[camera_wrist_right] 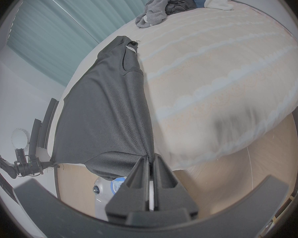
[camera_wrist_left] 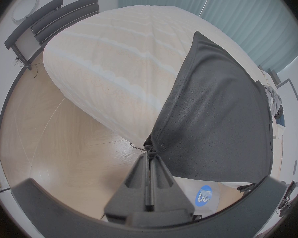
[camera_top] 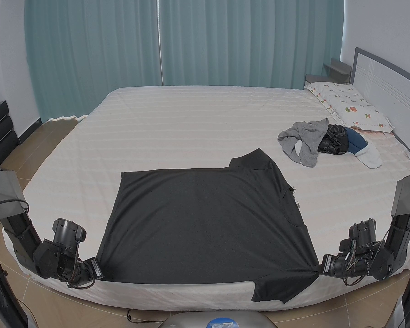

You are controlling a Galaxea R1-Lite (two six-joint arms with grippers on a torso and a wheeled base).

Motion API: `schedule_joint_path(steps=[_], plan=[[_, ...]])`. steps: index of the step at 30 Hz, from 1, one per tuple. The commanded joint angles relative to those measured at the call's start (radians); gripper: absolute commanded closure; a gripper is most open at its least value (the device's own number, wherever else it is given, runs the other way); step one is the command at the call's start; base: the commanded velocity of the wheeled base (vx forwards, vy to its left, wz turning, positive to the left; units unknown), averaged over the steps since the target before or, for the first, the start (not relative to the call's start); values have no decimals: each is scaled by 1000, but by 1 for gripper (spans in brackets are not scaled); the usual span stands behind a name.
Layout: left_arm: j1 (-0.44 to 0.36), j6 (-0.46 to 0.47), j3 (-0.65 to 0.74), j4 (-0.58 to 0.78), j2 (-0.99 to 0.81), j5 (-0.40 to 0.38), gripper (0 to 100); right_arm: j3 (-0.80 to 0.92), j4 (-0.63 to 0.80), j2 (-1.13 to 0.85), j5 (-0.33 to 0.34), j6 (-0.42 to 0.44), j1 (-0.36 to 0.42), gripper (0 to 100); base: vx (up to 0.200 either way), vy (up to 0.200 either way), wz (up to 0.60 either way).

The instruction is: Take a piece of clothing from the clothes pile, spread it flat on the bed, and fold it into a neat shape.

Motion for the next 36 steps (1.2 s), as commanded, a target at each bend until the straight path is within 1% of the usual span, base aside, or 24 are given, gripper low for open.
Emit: schedule_joint_path(steps=[1,4,5,9,12,14,16,19,20,21,23,24,25,27,31,32,36], plan=[[-1,-5,-9,-5,7,-6,0,-11,-2,7,5,1,0,100,0,0,0],[-1,-9,-12,-7,10,-11,0,-27,-4,9,11,6,-2,100,0,0,0],[-1,-9,-15,-9,10,-15,0,-31,-7,10,11,12,-2,0,0,0,0],[3,-12,-20,-9,1,-19,0,-37,-13,-4,17,32,-11,0,0,0,0],[26,-28,-40,-9,-11,-19,0,-50,-13,-43,59,73,-39,0,0,0,0],[43,-29,-45,-15,-25,-23,0,-57,-13,-71,74,95,-57,0,0,0,0],[54,-32,-49,-27,-57,-46,0,-67,-11,-105,80,126,-75,0,0,0,0],[57,-32,-49,-28,-97,-83,0,-74,-11,-123,80,166,-81,0,0,0,0],[57,-32,-49,-28,-97,-83,0,-74,-11,-123,80,166,-81,0,0,0,0],[63,-51,-63,-25,-99,-104,0,-76,-13,-119,80,181,-77,0,0,0,0],[68,-98,-77,-27,-94,-112,0,-77,-13,-114,80,181,-74,0,0,0,0],[68,-98,-77,-27,-94,-112,0,-77,-13,-114,80,181,-74,0,0,0,0],[71,-129,-88,-24,-94,-117,0,-77,-14,-114,82,182,-74,0,0,0,0],[77,-135,-94,-21,-99,-121,0,-79,-14,-119,82,184,-74,0,0,0,0],[86,-135,-97,-19,-97,-121,0,-80,-14,-125,82,212,-72,0,0,200,0],[86,-135,-97,-19,-94,-123,0,-90,-14,-129,80,239,-69,0,0,200,0],[86,-134,-95,-19,-96,-132,0,-94,-16,-131,80,247,-69,0,0,200,0]])
